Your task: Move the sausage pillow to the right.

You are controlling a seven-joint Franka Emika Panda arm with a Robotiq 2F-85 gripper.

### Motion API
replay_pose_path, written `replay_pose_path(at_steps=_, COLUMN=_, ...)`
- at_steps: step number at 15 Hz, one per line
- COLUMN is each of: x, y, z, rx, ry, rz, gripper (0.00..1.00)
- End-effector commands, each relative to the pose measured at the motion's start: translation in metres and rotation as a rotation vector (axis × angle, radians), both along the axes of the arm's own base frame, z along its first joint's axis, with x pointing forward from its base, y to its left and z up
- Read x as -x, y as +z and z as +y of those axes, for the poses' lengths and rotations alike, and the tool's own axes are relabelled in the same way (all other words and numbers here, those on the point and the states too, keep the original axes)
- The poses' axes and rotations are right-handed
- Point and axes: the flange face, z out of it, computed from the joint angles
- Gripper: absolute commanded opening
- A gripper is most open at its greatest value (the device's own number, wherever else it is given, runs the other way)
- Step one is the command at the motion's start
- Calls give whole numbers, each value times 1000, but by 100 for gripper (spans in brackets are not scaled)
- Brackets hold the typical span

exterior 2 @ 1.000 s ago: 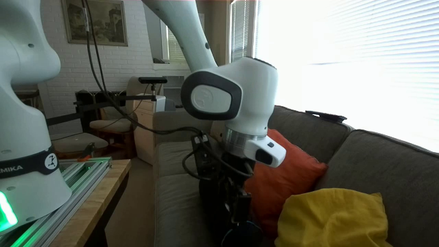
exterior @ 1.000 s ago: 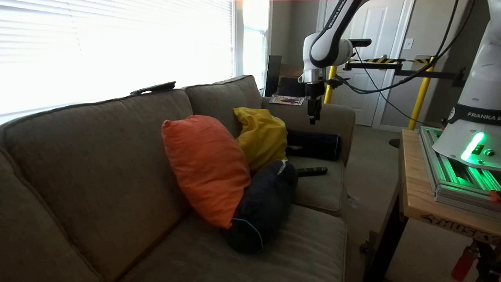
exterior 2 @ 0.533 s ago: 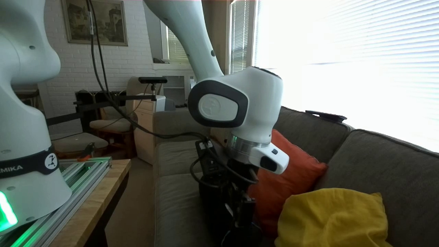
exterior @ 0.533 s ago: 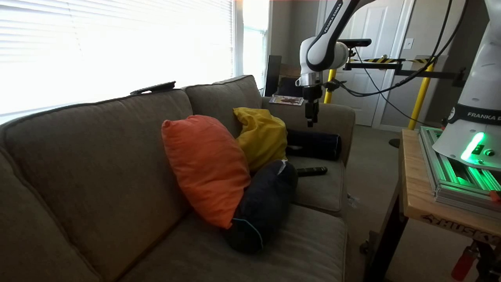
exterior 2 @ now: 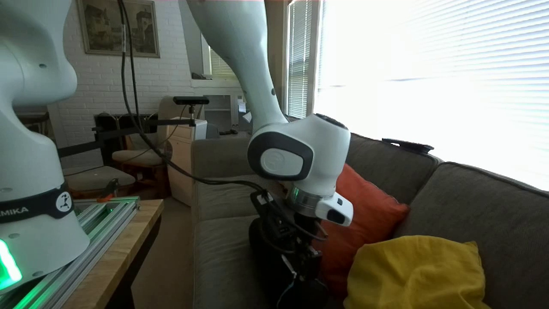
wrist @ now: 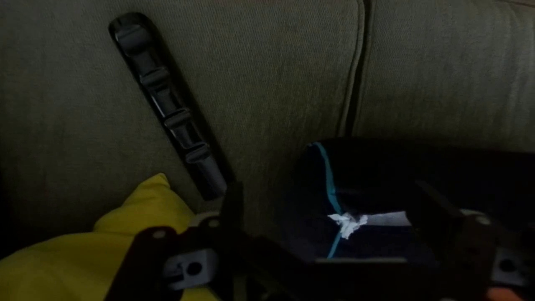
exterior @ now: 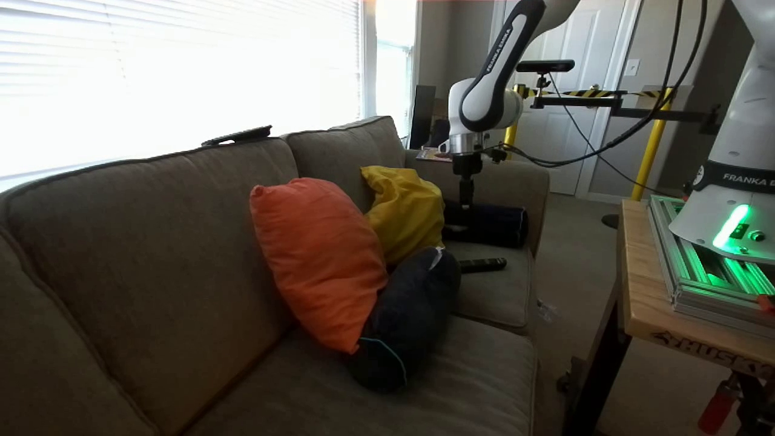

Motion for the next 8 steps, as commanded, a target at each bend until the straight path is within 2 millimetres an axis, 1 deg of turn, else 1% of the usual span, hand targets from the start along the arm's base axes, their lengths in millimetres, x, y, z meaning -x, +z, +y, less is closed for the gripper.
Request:
replay_pose_path(at_steps=1, x=-21, y=-44, z=9, rx=-52, ry=73, rz=-34, gripper=100)
replay_pose_path(at_steps=5, x=-34, y=-76, z=15, rx=-124, ry=91, rz=-41, gripper=100)
replay_pose_path(at_steps=8, x=-42, y=-90, z=18, rx=-206, ry=86, rz=-26, gripper=100)
